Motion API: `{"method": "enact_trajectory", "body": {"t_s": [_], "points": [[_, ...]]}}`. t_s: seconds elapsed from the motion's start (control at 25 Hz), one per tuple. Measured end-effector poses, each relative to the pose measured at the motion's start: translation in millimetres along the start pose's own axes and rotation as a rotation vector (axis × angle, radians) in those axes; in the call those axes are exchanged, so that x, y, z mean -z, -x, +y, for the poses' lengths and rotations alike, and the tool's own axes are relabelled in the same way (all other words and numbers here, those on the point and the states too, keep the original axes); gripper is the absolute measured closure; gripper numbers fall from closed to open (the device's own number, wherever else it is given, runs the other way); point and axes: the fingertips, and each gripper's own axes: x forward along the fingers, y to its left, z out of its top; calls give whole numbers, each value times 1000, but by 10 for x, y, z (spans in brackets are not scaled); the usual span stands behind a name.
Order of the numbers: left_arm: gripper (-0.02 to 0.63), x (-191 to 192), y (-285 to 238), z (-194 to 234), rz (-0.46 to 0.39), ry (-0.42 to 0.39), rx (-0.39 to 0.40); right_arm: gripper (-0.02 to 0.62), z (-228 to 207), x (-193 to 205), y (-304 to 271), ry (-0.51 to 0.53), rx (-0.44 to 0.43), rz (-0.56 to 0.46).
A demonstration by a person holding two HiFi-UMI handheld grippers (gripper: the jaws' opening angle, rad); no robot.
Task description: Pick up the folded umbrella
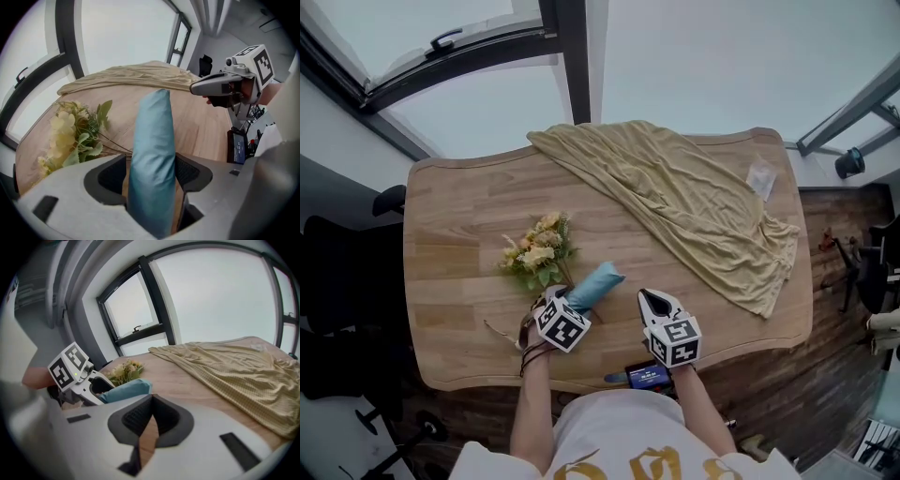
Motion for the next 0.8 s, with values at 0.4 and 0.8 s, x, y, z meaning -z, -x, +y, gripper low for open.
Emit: {"method": "enact_trajectory", "body": {"t_s": [0.4, 0.8], "points": [[290, 25, -161, -34, -2, 11, 26, 584, -66, 36, -141, -10, 5, 33], [318, 22, -138, -39, -45, 29, 29, 584, 22, 39, -172, -8, -12, 34]]}}
